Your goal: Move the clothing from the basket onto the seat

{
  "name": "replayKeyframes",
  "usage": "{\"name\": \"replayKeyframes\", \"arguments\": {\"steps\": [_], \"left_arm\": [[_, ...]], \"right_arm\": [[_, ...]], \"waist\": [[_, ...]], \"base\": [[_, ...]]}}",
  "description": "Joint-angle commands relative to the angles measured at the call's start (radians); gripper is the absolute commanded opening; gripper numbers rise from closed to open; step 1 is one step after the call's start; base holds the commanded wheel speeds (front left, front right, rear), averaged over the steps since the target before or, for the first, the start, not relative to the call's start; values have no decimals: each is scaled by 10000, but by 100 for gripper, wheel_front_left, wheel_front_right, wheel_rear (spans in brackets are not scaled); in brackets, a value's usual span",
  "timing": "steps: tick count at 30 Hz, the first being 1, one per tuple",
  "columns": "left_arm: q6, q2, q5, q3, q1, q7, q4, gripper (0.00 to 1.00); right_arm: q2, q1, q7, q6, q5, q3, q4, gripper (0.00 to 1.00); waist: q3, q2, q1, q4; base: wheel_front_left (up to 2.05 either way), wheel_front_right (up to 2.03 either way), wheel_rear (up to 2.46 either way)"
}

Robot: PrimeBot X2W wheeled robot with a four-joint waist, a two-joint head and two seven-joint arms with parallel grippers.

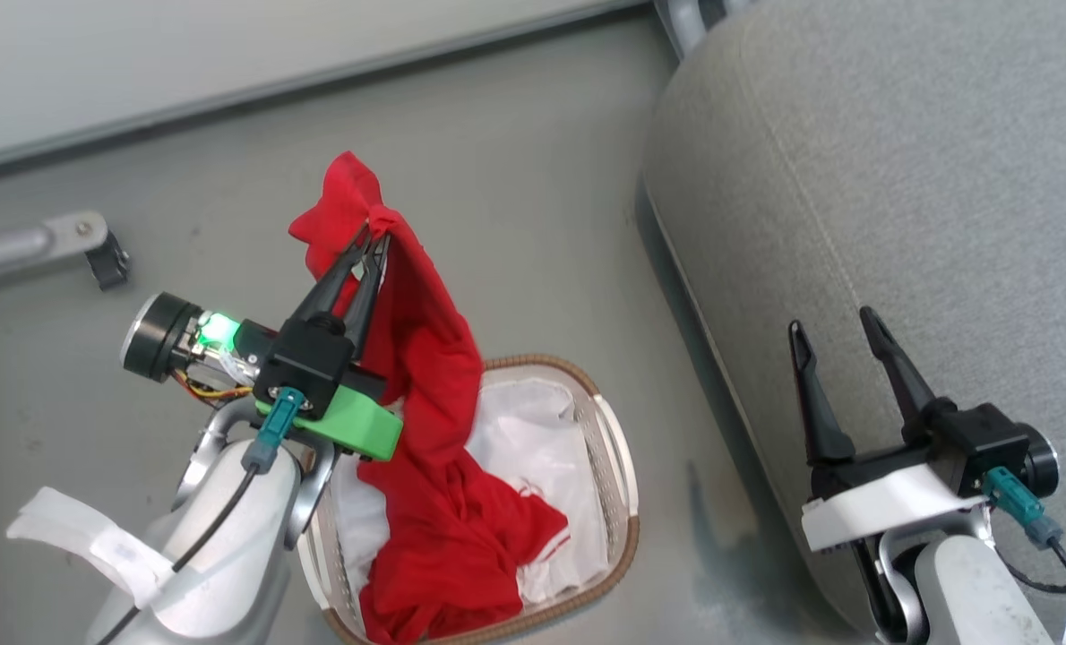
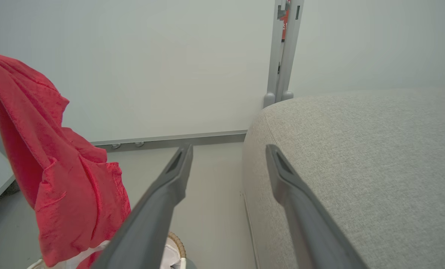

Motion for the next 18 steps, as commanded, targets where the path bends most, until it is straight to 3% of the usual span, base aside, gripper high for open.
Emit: {"name": "replayKeyframes", "arguments": {"steps": [1, 11, 18], "left_arm": [[-96, 125, 37, -17, -165, -7, -72, 0], [-466, 928, 231, 224, -2037, 264, 64, 0], [-701, 1022, 224, -54, -3339, 923, -83, 0]], "right_arm": [[-37, 270, -21, -10, -62, 22, 58, 100], [-35, 626, -21, -10, 43, 412, -9, 100], [-32, 436, -21, -10, 81, 754, -47, 100]], "waist": [[-1564, 0, 1, 261], [-2254, 0, 1, 118], [-2235, 0, 1, 108]], "base": [[0, 0, 0], [0, 0, 0], [0, 0, 0]]}}
